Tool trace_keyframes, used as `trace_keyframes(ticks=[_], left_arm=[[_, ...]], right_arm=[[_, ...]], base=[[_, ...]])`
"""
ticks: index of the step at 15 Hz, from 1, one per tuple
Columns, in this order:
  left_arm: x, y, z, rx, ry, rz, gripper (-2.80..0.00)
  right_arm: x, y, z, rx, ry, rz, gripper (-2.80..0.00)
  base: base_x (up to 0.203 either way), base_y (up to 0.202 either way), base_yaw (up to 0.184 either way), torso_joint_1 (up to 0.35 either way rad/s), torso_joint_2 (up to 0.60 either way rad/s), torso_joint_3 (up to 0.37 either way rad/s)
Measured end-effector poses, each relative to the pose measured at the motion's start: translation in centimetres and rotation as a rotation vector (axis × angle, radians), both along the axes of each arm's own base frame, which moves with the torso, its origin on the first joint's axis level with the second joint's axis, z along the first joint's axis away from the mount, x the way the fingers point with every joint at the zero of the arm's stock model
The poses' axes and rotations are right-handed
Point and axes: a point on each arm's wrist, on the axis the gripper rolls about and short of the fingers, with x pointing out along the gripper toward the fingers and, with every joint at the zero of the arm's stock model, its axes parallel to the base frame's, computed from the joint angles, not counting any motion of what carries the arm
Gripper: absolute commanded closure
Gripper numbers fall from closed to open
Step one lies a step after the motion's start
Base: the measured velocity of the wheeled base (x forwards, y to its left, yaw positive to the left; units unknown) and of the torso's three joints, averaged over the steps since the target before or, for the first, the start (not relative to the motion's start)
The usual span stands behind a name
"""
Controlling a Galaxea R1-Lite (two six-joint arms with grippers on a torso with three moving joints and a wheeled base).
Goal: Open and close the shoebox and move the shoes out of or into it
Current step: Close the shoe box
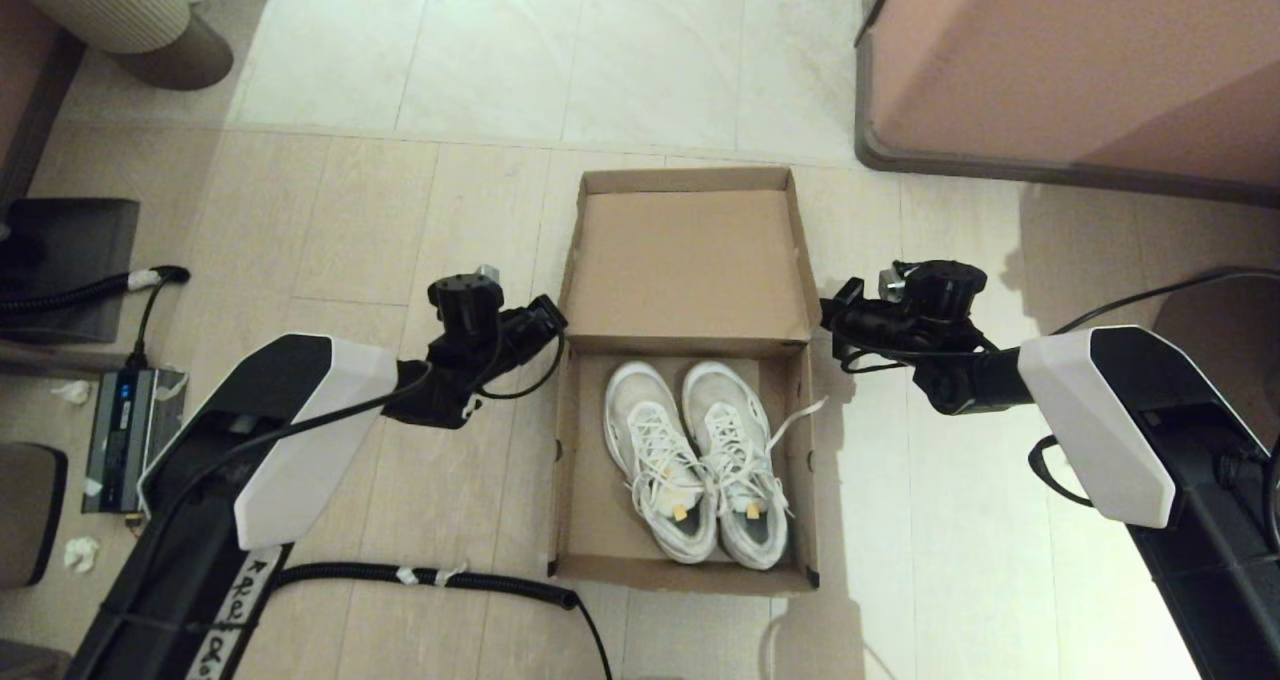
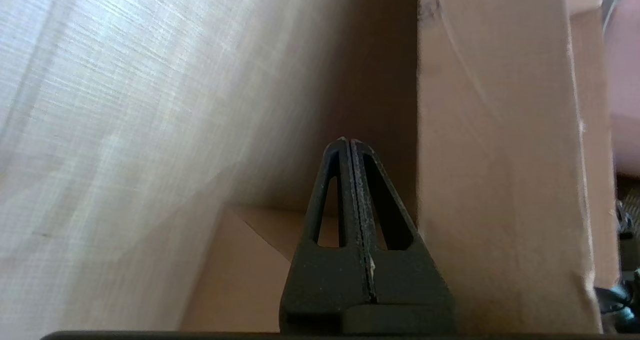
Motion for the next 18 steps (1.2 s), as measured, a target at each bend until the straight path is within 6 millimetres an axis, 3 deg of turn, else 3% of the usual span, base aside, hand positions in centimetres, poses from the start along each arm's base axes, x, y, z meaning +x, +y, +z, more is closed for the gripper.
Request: trace_keyframes(ticks=[4,14,18], left_arm=[[-0.1,-0.4,0.1,-0.004,-0.008,-0.008,0.0],[-0.6,-1.9,0.5,-0.017,-0.02,-0.029,0.0],[-0.9,-2.1,1.5,-0.024,-0.036,-0.015,0.0]], right_arm=[[-0.1,-0.1,0.2,0.077,-0.001,0.112,0.0],[-0.2,-0.1,0.0,0.187,-0.042,0.192,0.0],[-0.5,-1.0,1.3,0.187,-0.072,0.204,0.0]], base=[[0.0,0.0,0.0,0.0,0.0,0.0],[0.0,0.0,0.0,0.0,0.0,0.0],[0.0,0.0,0.0,0.0,0.0,0.0]])
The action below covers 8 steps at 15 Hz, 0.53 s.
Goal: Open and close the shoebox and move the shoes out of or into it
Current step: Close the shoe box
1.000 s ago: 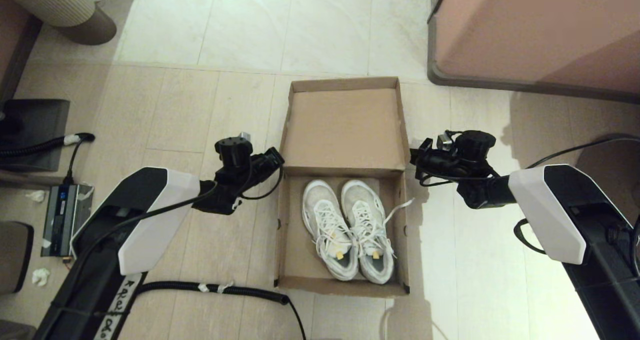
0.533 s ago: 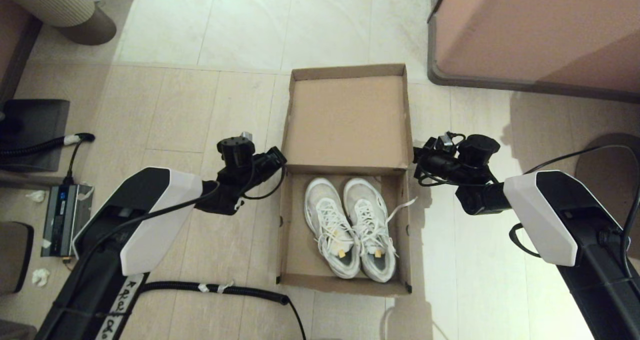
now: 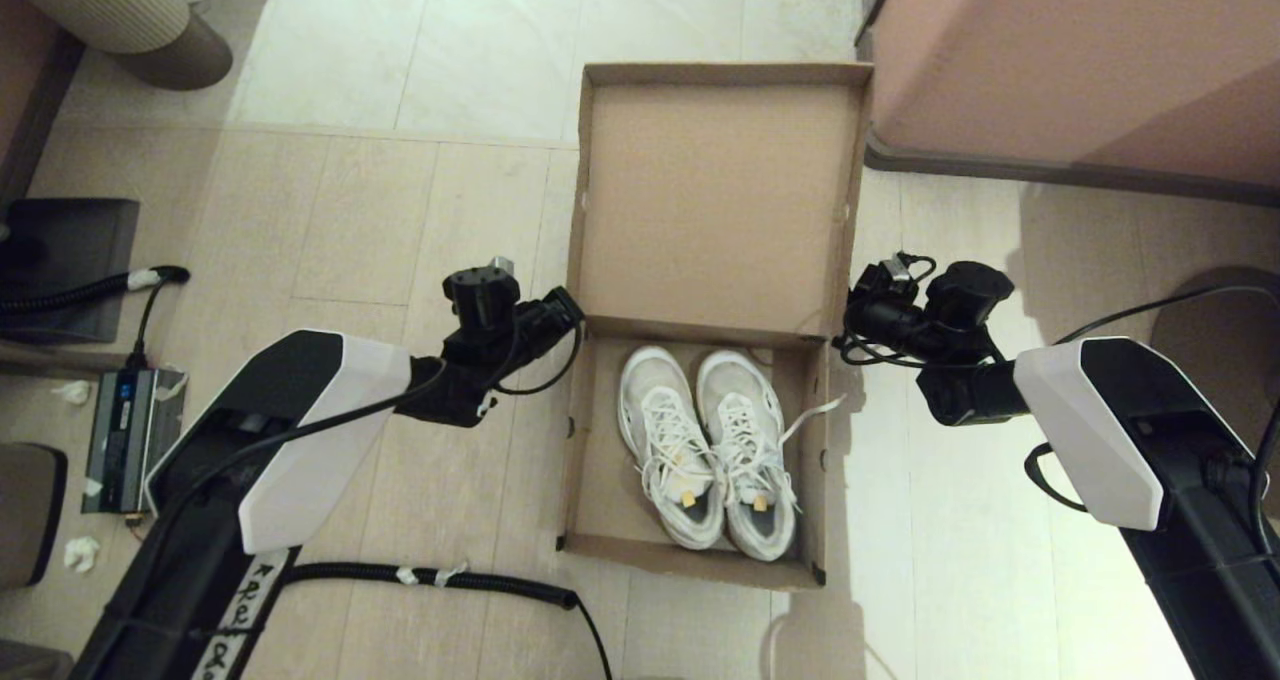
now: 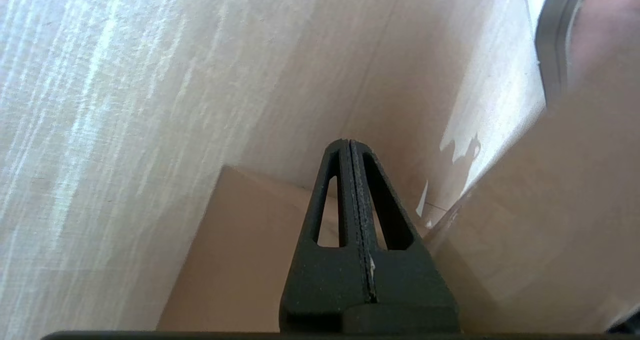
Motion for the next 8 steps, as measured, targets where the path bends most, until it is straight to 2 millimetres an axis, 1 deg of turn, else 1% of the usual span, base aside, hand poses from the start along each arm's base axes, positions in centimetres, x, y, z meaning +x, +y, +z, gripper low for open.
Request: trace_keyframes(ticks=[3,8], left_arm=[[-0.3,0.1,1.1,-0.004,-0.014,0.001,0.0],[-1.3,-0.2,3.2,-0.012,-0.036,-0.007,0.0]], right_arm=[[-0.4,-0.9,2.0,-0.002,-0.032,0.008,0.0],[-1.6,-1.9,6.0,0.004,-0.071,0.049,0.0]], base=[[0.0,0.0,0.0,0.0,0.0,0.0],[0.0,0.0,0.0,0.0,0.0,0.0]])
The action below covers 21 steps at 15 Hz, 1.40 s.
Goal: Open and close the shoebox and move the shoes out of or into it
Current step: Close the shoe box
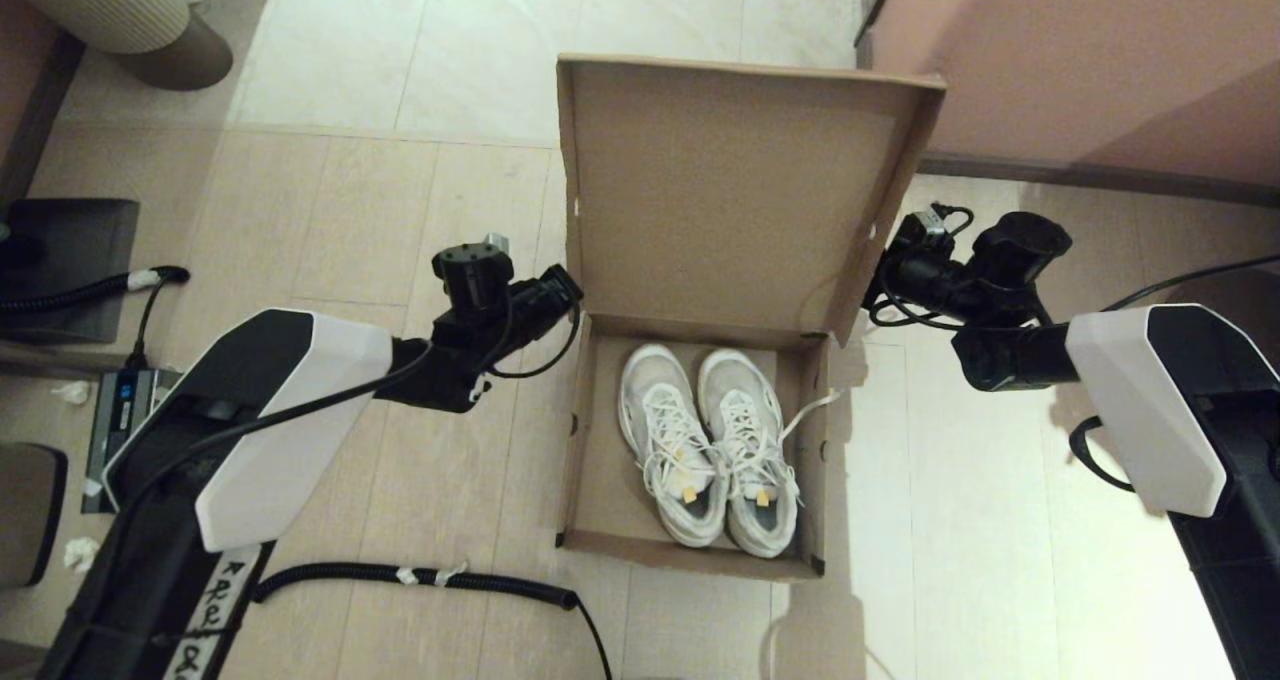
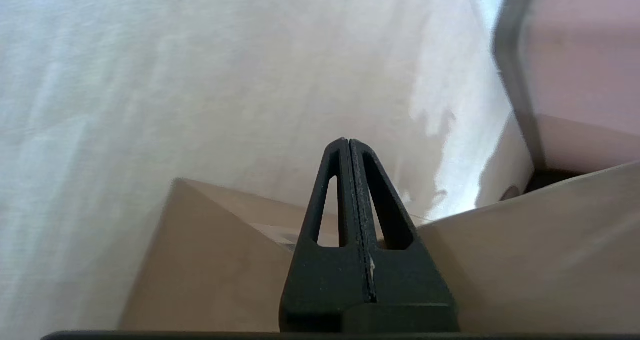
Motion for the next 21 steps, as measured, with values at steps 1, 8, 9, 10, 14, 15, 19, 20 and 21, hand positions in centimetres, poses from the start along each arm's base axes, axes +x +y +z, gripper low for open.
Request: trace_keyframes(ticks=[1,8,9,10,14,15,19,20,21], left_arm=[[-0.3,0.0,0.5,-0.002,-0.006,-0.003,0.0],[-2.5,0.2,6.2,-0.028,-0.086,-0.012,0.0],[-3.0,0.3,7.2,-0.033,-0.101,-0.013,0.0],[-3.5,0.5,8.2,-0.038,-0.116,-0.014,0.0],[-6.3,1.7,13.3,-0.055,-0.17,-0.008,0.0],[-7.1,2.2,14.7,-0.06,-0.188,-0.003,0.0],[-11.3,4.5,20.6,-0.087,-0.283,0.016,0.0],[-12.1,5.1,22.0,-0.095,-0.314,0.025,0.0],[-12.5,5.5,23.2,-0.103,-0.342,0.032,0.0]], right_arm=[[-0.3,-0.1,0.8,0.003,-0.008,0.004,0.0],[-2.4,-0.9,6.0,0.02,-0.048,0.033,0.0],[-2.8,-1.0,6.6,0.016,-0.055,0.037,0.0],[-3.2,-1.1,7.2,0.013,-0.059,0.042,0.0],[-4.7,-1.1,8.4,-0.008,-0.048,0.074,0.0],[-5.1,-1.0,8.8,-0.009,-0.049,0.076,0.0],[-6.1,-1.0,9.2,-0.008,-0.029,0.076,0.0],[-6.5,-1.0,9.4,-0.009,-0.025,0.077,0.0],[-6.8,-1.0,9.5,-0.012,-0.02,0.082,0.0]], base=[[0.0,0.0,0.0,0.0,0.0,0.0],[0.0,0.0,0.0,0.0,0.0,0.0],[0.0,0.0,0.0,0.0,0.0,0.0],[0.0,0.0,0.0,0.0,0.0,0.0],[0.0,0.0,0.0,0.0,0.0,0.0],[0.0,0.0,0.0,0.0,0.0,0.0],[0.0,0.0,0.0,0.0,0.0,0.0],[0.0,0.0,0.0,0.0,0.0,0.0],[0.0,0.0,0.0,0.0,0.0,0.0]])
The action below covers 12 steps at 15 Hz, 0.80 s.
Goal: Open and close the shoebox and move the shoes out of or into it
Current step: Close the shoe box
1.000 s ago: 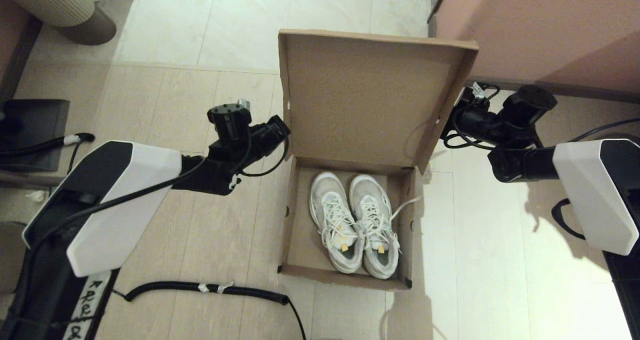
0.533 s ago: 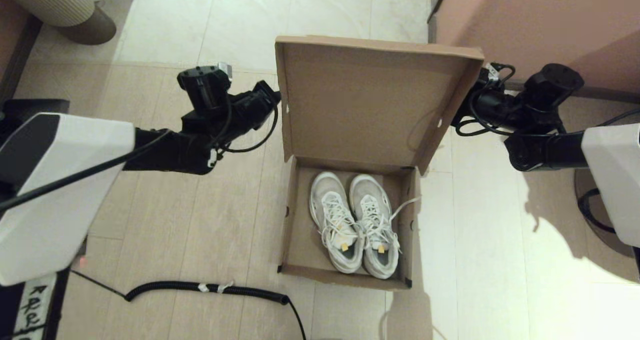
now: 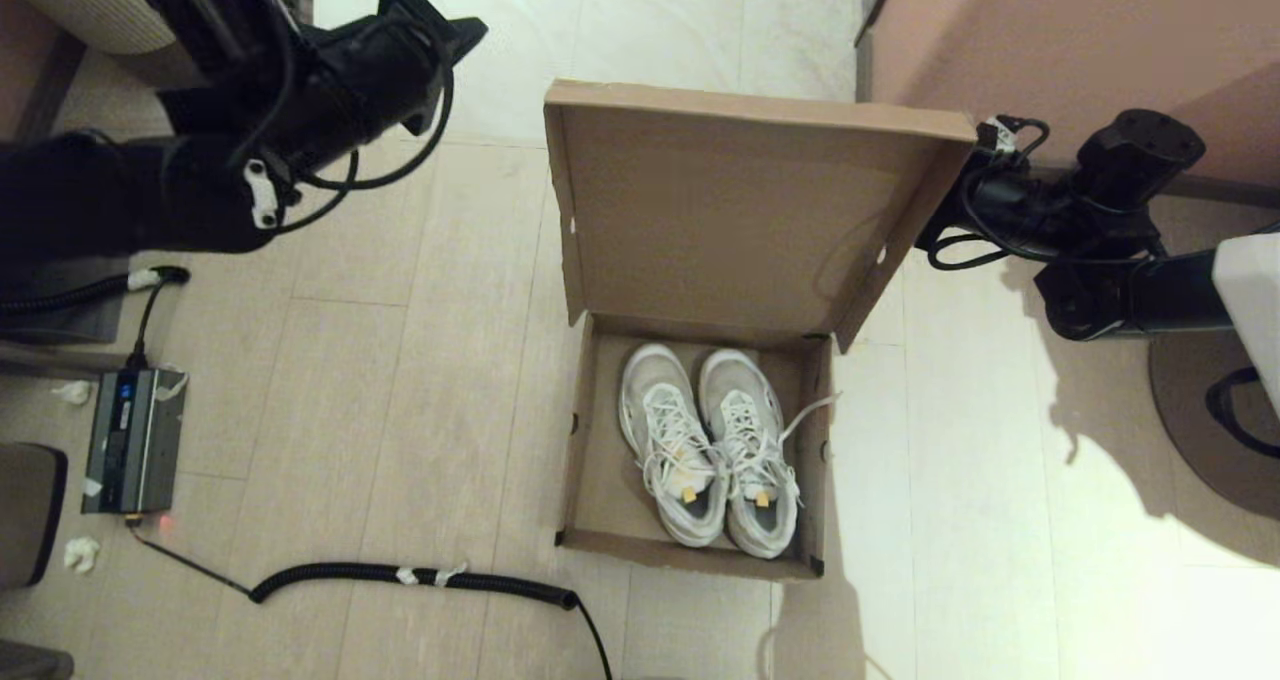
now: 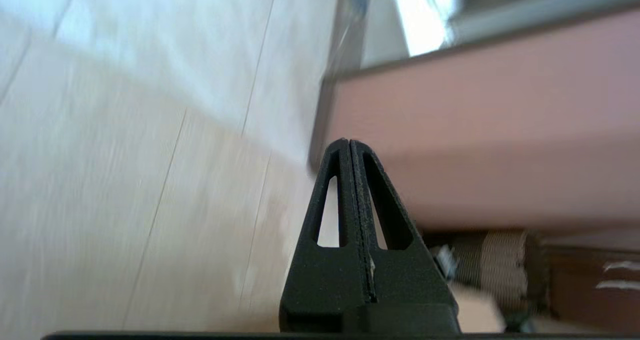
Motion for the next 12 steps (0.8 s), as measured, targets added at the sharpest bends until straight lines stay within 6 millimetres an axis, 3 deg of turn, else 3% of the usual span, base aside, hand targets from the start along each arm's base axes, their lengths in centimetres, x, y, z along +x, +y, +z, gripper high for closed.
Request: trace_keyframes(ticks=[2,7,10,12], left_arm=[[0.5,0.1,0.5,0.001,-0.022,-0.008,0.0],[3.7,-0.9,-2.6,-0.092,0.06,-0.145,0.0],[4.3,-1.8,-3.5,-0.199,0.142,-0.302,0.0],[3.9,-3.6,-3.8,-0.23,0.182,-0.397,0.0]], right_arm=[[-0.8,0.1,-0.1,-0.014,0.021,0.023,0.0],[-3.4,0.4,-1.3,-0.047,0.065,0.086,0.0],[-5.7,0.5,-2.8,-0.062,0.099,0.118,0.0],[-7.5,0.6,-4.0,-0.063,0.12,0.125,0.0]], base=[[0.0,0.0,0.0,0.0,0.0,0.0],[0.0,0.0,0.0,0.0,0.0,0.0],[0.0,0.0,0.0,0.0,0.0,0.0],[0.0,0.0,0.0,0.0,0.0,0.0]])
